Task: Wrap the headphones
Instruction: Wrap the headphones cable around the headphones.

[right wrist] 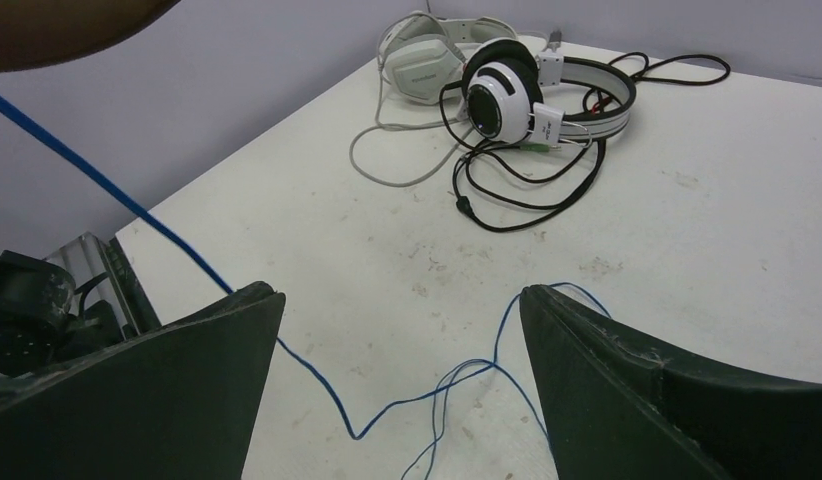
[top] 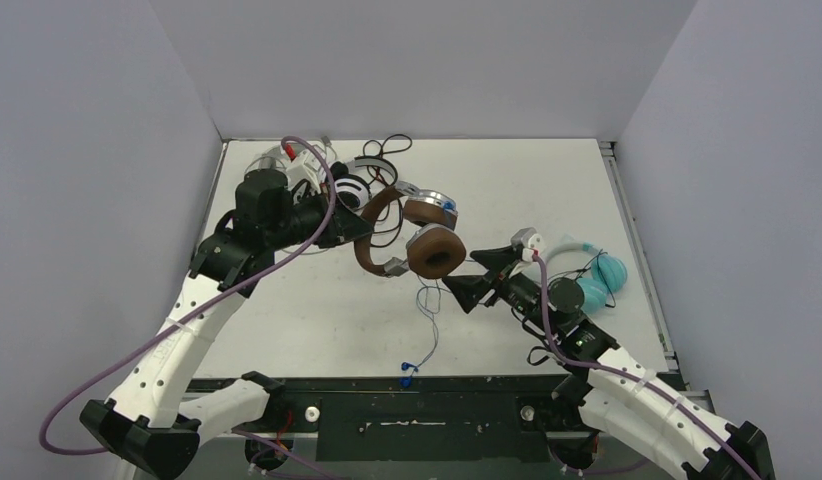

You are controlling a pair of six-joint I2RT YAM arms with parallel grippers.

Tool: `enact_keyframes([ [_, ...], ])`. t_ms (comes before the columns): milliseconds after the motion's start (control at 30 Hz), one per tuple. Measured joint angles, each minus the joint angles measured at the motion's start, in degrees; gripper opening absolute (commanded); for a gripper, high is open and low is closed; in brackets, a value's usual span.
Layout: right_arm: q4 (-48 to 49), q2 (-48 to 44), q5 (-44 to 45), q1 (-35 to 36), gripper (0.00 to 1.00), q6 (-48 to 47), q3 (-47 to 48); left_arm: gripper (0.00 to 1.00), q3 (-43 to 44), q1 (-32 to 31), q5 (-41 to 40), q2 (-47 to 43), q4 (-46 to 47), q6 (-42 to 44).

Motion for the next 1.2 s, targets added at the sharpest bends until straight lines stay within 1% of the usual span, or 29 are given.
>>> enact_keyframes([
  [167,-0.5,-3.5,1.3,0.0,0.89,-0.1,-1.9,0.0,-0.7,0.0,2.1,0.0,2.2,-1.6],
  [267,-0.8,-8.2,1.6,0.0,0.89,-0.2,-3.1,0.0,-0.9,0.0,2.2,0.0,2.5,-1.9],
  [433,0.4,-13.9,-2.1,0.0,0.9,-0.3,-5.5,0.0,-0.9,0.0,2.4,0.0,3.0,-2.5],
  [567,1.2,-11.9,-5.8,0.0,0.88,-0.3,-6.3,0.0,-0.8,0.0,3.3,0.1,3.7,-2.7],
  [767,3.9,-0.9,-10.5,0.0,0.79,-1.1,-5.5,0.0,-0.8,0.0,5.6,0.2,5.8,-4.4],
  [800,4.7,1.6,-11.3,0.0,0.77,-1.2,-5.0,0.0,-0.8,0.0,6.0,0.2,6.3,-4.8],
  [900,7.4,7.9,-13.2,0.0,0.67,-1.1,-3.8,0.0,-1.3,0.0,7.2,0.1,8.8,-6.8],
  [1067,15.7,17.6,-16.7,0.4,0.48,1.3,-2.7,0.0,-4.0,0.0,8.8,-0.7,12.6,-10.6],
  [1100,17.2,19.6,-17.2,0.8,0.43,1.8,-2.3,0.0,-4.6,0.0,9.0,-0.8,13.3,-11.4],
  [1200,20.6,25.1,-17.8,3.0,0.19,2.8,-0.2,0.0,-6.0,0.0,9.5,-0.9,15.7,-13.9],
])
